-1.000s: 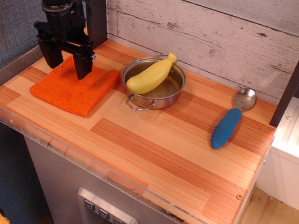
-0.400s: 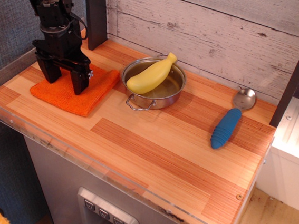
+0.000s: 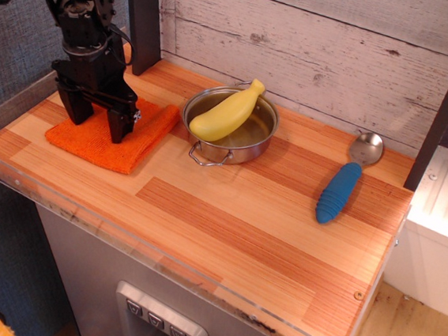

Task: Place the orange towel on the bottom right side of the table

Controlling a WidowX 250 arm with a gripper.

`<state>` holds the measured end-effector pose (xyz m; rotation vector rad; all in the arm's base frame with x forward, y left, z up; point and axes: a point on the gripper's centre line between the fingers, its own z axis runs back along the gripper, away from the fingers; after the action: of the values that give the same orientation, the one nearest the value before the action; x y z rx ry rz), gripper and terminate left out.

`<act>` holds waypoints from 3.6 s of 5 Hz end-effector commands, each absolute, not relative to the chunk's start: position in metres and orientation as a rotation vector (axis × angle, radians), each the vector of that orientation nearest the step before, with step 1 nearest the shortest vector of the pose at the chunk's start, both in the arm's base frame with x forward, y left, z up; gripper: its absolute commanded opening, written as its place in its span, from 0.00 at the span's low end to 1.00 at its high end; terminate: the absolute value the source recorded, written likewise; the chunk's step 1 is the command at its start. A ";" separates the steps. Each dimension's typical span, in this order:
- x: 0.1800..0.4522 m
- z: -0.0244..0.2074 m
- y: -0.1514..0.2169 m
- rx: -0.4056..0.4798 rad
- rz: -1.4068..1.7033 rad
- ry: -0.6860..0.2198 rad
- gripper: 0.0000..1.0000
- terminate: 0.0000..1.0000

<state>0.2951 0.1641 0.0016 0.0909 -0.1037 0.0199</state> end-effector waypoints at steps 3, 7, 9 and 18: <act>0.231 -0.004 0.109 0.015 -0.020 -0.044 1.00 0.00; 0.242 -0.011 -0.035 -0.077 -0.055 -0.063 1.00 0.00; 0.234 -0.015 -0.085 -0.077 -0.114 -0.060 1.00 0.00; 0.262 0.120 -0.012 -0.045 -0.053 -0.196 1.00 0.00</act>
<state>0.2614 -0.0128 0.1032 -0.0526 -0.1360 -0.0417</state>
